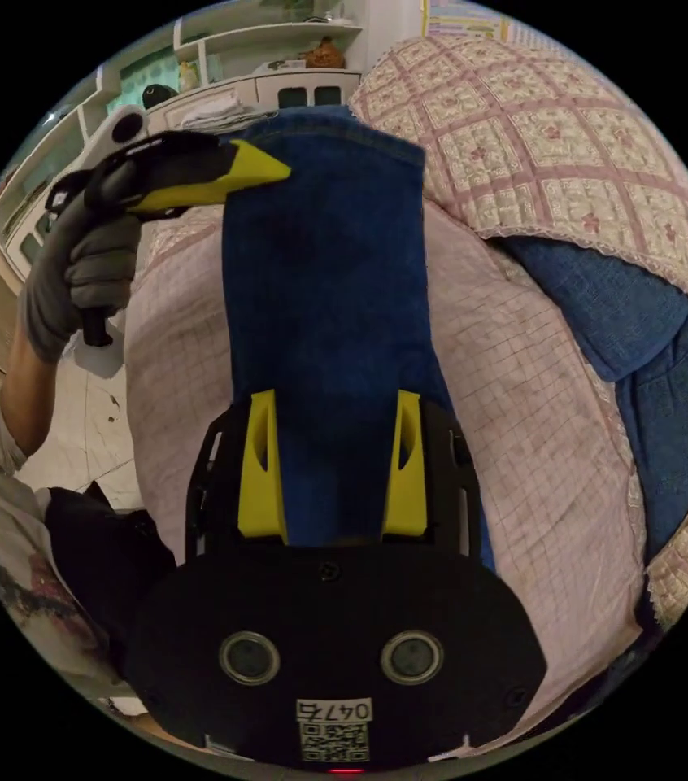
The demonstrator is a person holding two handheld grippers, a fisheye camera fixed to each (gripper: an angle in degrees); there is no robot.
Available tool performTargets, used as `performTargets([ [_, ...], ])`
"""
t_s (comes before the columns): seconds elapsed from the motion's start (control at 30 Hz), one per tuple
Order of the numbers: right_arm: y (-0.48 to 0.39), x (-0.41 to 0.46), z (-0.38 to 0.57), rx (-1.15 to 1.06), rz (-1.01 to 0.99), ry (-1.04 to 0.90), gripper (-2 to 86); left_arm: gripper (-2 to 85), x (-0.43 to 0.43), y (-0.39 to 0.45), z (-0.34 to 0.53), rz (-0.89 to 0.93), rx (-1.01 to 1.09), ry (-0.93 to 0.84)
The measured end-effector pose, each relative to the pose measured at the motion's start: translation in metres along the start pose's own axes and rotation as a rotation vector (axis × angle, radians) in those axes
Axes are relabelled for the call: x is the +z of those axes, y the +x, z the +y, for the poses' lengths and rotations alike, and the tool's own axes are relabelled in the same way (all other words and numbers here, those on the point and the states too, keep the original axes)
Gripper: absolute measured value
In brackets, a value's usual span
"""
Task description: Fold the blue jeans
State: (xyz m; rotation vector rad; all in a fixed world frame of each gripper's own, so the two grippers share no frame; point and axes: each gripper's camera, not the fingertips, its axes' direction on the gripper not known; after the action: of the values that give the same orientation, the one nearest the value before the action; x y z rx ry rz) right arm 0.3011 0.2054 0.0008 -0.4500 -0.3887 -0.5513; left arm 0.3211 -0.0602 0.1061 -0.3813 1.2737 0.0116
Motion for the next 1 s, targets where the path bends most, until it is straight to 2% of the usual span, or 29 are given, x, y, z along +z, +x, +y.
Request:
performTargets([
  [0.23, 0.024, -0.017, 0.025, -0.019, -0.048, -0.029, 19.3, -0.6, -0.028, 0.115, -0.006, -0.072, 0.183, -0.079],
  [0.33, 0.032, -0.021, 0.029, -0.042, -0.066, -0.060, 20.1, -0.6, -0.037, 0.149, -0.011, -0.063, 0.197, -0.106],
  [0.43, 0.030, -0.052, 0.041, -0.070, 0.013, -0.028, 20.9, -0.7, -0.053, 0.183, -0.013, -0.043, 0.214, -0.121],
  [0.47, 0.033, -0.062, 0.047, -0.052, 0.004, 0.020, 21.0, -0.7, -0.057, 0.190, -0.013, -0.044, 0.219, -0.124],
  [0.57, 0.042, -0.047, 0.057, -0.050, -0.054, -0.047, 20.8, -0.7, -0.072, 0.222, -0.012, -0.031, 0.217, -0.140],
  [0.67, 0.061, -0.088, 0.078, 0.005, -0.088, 0.003, 20.0, -0.7, -0.083, 0.254, -0.007, -0.009, 0.215, -0.160],
  [0.77, 0.075, -0.158, 0.135, 0.110, -0.044, 0.088, 14.7, -0.7, -0.085, 0.297, 0.004, -0.032, 0.257, -0.207],
  [0.9, 0.072, -0.223, 0.241, 0.341, 0.320, -0.070, 1.8, -0.7, -0.059, 0.378, 0.033, -0.123, 0.416, -0.363],
  [1.0, 0.069, -0.265, 0.302, 0.501, 0.247, 0.066, -0.1, -0.7, -0.036, 0.430, 0.057, -0.160, 0.504, -0.443],
])
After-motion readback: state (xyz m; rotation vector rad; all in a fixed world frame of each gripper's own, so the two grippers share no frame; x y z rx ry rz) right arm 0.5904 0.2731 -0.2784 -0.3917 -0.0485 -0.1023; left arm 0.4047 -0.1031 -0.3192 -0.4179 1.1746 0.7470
